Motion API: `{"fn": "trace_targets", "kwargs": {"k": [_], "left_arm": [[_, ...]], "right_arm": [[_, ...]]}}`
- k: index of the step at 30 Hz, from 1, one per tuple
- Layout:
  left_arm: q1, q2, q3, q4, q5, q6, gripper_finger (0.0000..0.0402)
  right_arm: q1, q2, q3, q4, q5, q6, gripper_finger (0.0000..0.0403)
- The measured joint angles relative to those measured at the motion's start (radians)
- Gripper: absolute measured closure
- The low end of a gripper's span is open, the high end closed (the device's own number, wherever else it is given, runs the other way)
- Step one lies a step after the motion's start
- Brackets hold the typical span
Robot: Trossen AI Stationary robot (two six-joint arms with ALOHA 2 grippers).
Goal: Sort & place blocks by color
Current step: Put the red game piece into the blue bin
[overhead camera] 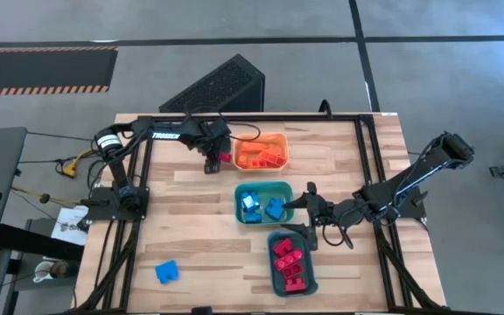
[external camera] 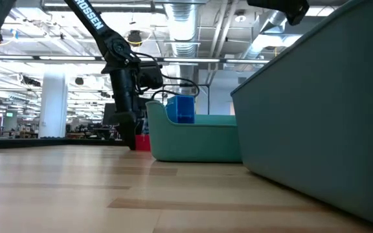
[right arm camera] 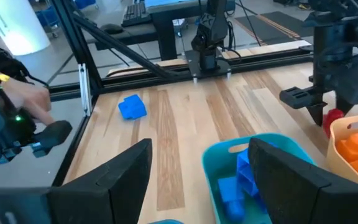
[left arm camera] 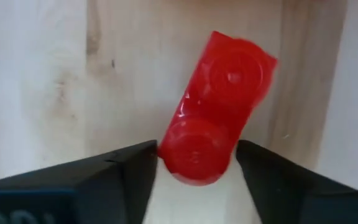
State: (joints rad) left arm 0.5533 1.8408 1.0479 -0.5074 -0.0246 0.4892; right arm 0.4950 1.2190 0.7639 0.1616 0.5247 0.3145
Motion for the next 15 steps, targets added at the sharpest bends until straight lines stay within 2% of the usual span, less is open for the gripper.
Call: {"fn": "trace_targets", "kwargs": {"k": [6, 12, 15], "left_arm": [[-0.001, -0.002, 0.000, -0.022, 0.023, -0.018, 0.0301], [0.000, -0.021, 0.002, -0.080, 0.043, -0.057, 0.0305], [-0.008, -0.070, -0.010, -0.195, 0.075, -0.079, 0.0305]], "right_arm": [[0.000, 0.000, 0.000, -0.001, 0.000, 0.002, 0.0117], [0.002, 0.000, 0.000, 0.000, 0.000, 0.002, 0.0117], [0.002, 0.000, 0.000, -0.001, 0.000, 0.009, 0.0117]]}}
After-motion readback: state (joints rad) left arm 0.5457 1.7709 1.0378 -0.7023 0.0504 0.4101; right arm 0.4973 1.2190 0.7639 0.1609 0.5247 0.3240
